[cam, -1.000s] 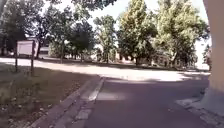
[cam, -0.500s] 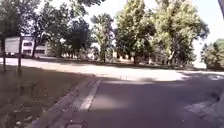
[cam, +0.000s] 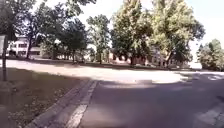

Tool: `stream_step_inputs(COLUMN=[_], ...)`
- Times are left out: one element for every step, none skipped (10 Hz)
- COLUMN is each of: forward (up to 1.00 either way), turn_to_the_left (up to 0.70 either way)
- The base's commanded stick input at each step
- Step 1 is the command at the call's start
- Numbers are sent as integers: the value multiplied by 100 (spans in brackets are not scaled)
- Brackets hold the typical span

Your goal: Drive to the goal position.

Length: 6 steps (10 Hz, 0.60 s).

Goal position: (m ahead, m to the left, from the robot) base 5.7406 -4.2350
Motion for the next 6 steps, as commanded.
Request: stream_step_inputs(forward=[70, 70, 70, 70, 70, 70], turn_to_the_left=[0, 0, -4, -12, -14, -14])
